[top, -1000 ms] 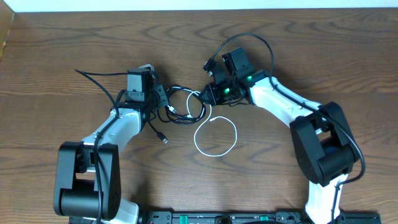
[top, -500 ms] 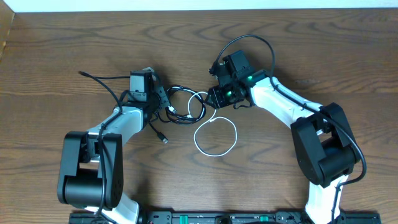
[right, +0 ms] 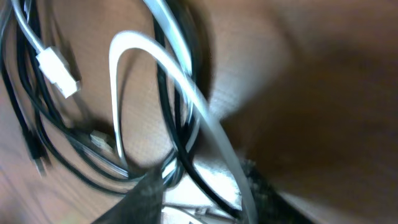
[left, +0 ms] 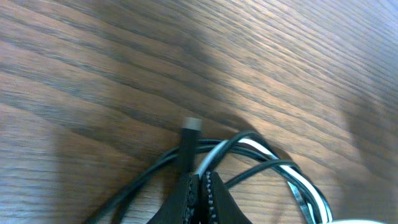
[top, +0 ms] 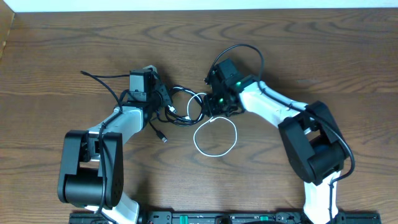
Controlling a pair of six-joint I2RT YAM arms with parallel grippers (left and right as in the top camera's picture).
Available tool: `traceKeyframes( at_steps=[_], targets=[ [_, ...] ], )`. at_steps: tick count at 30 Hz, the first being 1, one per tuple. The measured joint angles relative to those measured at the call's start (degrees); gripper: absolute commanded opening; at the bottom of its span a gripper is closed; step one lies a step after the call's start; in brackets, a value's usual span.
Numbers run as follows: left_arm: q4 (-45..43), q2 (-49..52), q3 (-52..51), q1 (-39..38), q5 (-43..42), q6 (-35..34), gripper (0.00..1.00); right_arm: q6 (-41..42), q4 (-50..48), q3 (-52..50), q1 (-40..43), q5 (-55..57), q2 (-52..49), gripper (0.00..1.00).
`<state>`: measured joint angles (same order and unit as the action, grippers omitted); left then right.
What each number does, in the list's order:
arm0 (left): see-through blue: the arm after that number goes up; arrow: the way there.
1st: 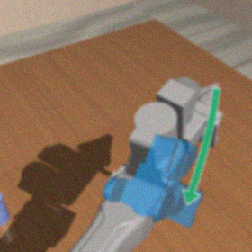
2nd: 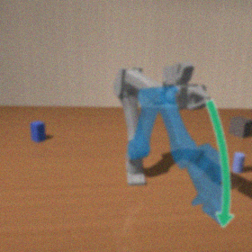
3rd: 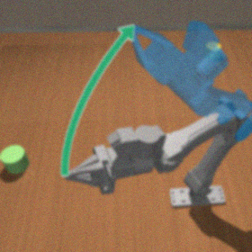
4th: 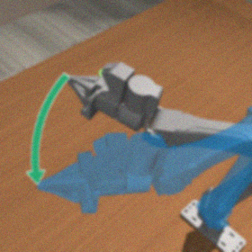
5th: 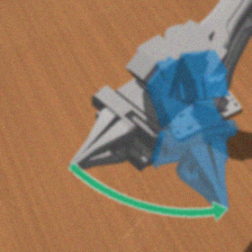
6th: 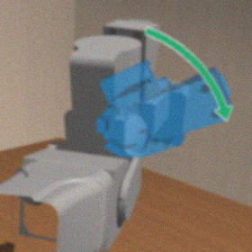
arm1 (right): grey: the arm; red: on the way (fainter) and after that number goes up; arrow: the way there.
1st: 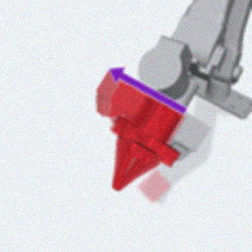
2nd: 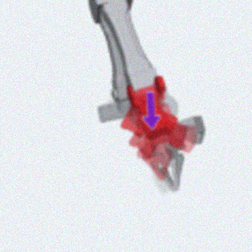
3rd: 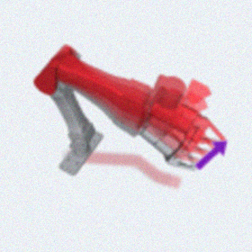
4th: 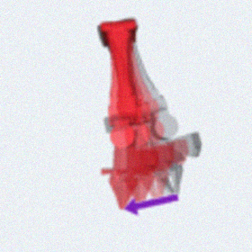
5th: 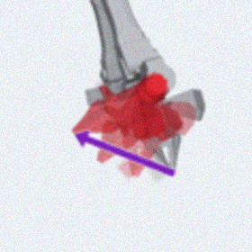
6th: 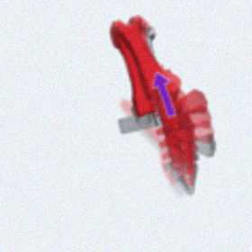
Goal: Untangle cables
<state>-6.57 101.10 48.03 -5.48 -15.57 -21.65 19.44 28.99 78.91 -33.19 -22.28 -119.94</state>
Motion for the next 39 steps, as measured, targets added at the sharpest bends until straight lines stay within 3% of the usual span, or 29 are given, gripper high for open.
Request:
traceKeyframes(
  at_steps=[6,13,23,27,35,39],
  targets=[
    [-0.2,0.0,0.0,0.0,-2.4,0.0,0.08,0.9,-0.3,0.0,-3.9,-0.3,-0.6,0.01],
    [-0.6,0.0,0.0,0.0,-2.6,0.0,0.08,0.5,-0.8,0.0,-5.3,-0.4,-0.7,0.01],
    [-1.9,0.0,0.0,0.0,-8.6,0.5,0.08,-6.6,-1.6,0.0,-4.4,-7.4,0.9,0.01],
    [-2.0,0.0,0.0,0.0,-9.7,0.5,0.08,-7.2,-2.9,0.0,-4.4,-8.2,3.2,0.05],
    [-2.0,0.0,0.0,0.0,-10.0,0.5,0.08,-8.4,-2.3,0.0,-4.5,-8.1,3.9,0.01],
    [-2.0,0.0,0.0,0.0,-10.0,0.5,0.08,-8.4,-0.9,0.0,-5.0,-8.1,3.9,0.08]
  ],
)
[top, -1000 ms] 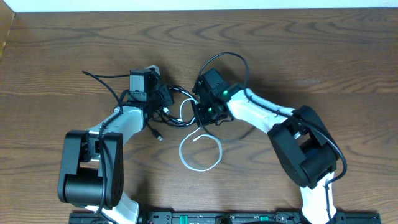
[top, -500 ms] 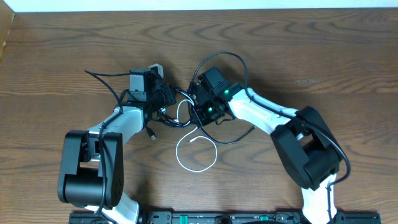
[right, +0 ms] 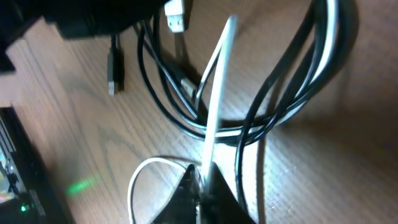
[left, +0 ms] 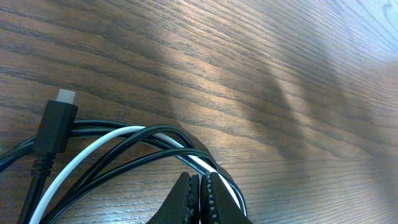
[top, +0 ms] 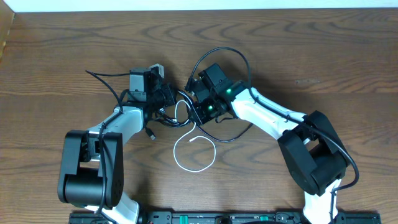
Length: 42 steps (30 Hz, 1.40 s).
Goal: Untangle cables
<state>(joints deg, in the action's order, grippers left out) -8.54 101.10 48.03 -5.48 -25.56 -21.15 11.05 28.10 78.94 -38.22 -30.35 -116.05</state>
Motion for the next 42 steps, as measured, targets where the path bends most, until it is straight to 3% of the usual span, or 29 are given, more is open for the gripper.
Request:
traceKeyframes(
  at_steps=[6,10,16,26,34,42],
  targets=[
    [1.3,0.0,0.0,0.0,3.9,0.1,0.08,-2.1,-0.2,0.0,-1.5,-2.3,0.0,0.08],
    [1.7,0.0,0.0,0.0,6.5,0.2,0.08,-6.6,-0.3,0.0,-2.1,-7.6,0.0,0.27],
    [1.9,0.0,0.0,0.0,7.9,0.2,0.08,-10.1,-0.8,0.1,-0.8,-12.3,0.0,0.47],
    [2.1,0.0,0.0,0.0,11.0,0.2,0.08,-10.4,-3.1,1.2,7.6,-16.1,3.8,0.55],
    [2.1,0.0,0.0,0.0,12.2,0.2,0.08,-2.6,-4.0,1.7,9.4,-1.9,4.1,0.45],
    [2.1,0.0,0.0,0.0,12.2,0.2,0.09,1.3,-11.1,1.7,6.3,13.5,2.3,0.36]
  ],
)
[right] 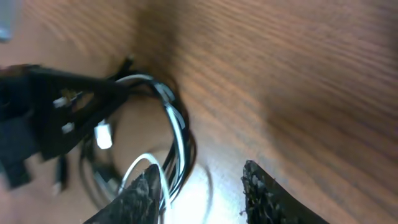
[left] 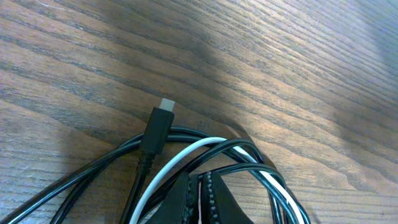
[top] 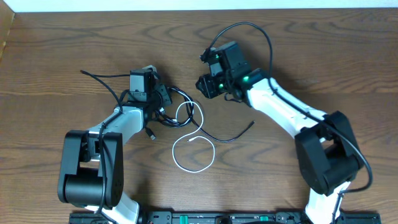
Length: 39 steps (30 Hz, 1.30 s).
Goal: Untangle cables
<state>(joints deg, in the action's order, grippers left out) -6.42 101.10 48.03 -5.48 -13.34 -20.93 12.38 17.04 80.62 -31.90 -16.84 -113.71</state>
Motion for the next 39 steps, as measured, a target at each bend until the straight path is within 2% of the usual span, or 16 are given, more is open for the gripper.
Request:
traceKeyframes(
  at_steps=[8,15,17,22,26,39],
  targets=[
    [0.0,0.0,0.0,0.0,0.0,0.0,0.09,0.6,-3.3,0.0,-2.7,4.7,-6.0,0.32],
    [0.4,0.0,0.0,0.0,0.0,0.2,0.17,-1.1,-4.8,0.0,-4.7,6.6,-7.6,0.31],
    [0.9,0.0,0.0,0.0,0.0,0.4,0.24,-1.3,-4.9,0.0,-5.2,7.9,-8.3,0.31],
    [3.5,0.0,0.0,0.0,0.1,0.3,0.32,-1.7,-5.2,0.0,-5.9,9.6,-10.2,0.31],
    [6.2,0.0,0.1,0.0,0.2,0.2,0.33,-2.1,-5.9,0.1,-6.2,10.3,-10.6,0.31],
    [6.2,0.0,0.7,0.0,0.2,0.2,0.34,-2.3,-6.3,0.3,-6.8,8.8,-10.7,0.35]
  ],
)
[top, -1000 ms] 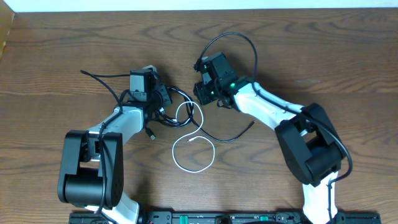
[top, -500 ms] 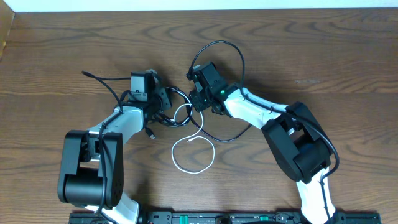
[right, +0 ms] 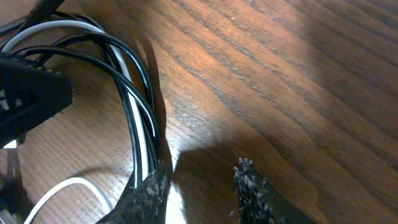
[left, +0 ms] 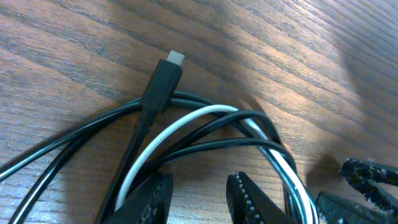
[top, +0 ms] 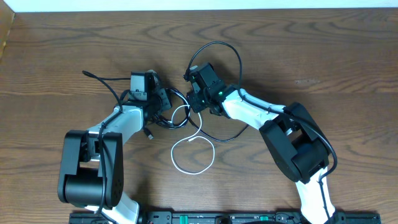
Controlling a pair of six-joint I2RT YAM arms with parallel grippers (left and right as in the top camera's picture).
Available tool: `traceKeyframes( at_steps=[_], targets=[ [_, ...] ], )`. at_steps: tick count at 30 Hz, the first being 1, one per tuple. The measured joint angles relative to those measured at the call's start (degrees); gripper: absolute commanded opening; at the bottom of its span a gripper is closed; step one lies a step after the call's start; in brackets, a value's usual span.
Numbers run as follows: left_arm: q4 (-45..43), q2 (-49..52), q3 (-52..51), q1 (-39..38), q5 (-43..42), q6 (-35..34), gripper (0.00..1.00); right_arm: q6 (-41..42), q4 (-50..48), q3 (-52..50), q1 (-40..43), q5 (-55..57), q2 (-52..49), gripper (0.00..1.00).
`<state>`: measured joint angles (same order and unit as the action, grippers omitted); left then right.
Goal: Untangle cables
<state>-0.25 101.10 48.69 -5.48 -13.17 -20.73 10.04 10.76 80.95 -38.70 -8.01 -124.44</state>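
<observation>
A tangle of black cables and one white cable (top: pixel 176 114) lies mid-table between both arms. A black USB-C plug (left: pixel 163 76) and the white cable (left: pixel 186 123) lie just ahead of my left gripper (left: pixel 198 200), which is open and holds nothing; the bundle's strands pass in front of its fingers. My right gripper (right: pixel 200 194) is open too, its left finger (right: pixel 149 191) against the bundle's right curve (right: pixel 138 106), bare wood between the jaws. From above, the left gripper (top: pixel 164 101) and the right gripper (top: pixel 194 101) face each other across the bundle.
The white cable runs out of the tangle into a loose loop (top: pixel 194 155) toward the front. A black strand trails right to a free end (top: pixel 244 127). Another black end (top: pixel 93 76) reaches far left. The right arm's own cable (top: pixel 217 50) arcs above it.
My left gripper, which was shut on the bundle, is now open. My right gripper, open and off to the upper right of the tangle, now sits low at the bundle's right edge, still open.
At first both grippers were shut on the tangle, the right one on the white cable. Then the right gripper stood further left with the white loop shifted left. After that it was open and away from the cables. Now both grippers are open at the bundle.
</observation>
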Motion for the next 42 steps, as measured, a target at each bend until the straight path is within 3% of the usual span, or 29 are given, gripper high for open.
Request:
traceKeyframes(
  at_steps=[31,42],
  targets=[
    [-0.2,0.0,0.0,0.0,0.0,0.0,0.40,-0.3,0.3,0.0,-0.5,-5.7,0.0,0.39],
    [-0.2,0.0,0.0,0.0,0.0,0.0,0.40,-1.9,4.7,0.9,-2.3,1.3,0.3,0.34]
  ],
)
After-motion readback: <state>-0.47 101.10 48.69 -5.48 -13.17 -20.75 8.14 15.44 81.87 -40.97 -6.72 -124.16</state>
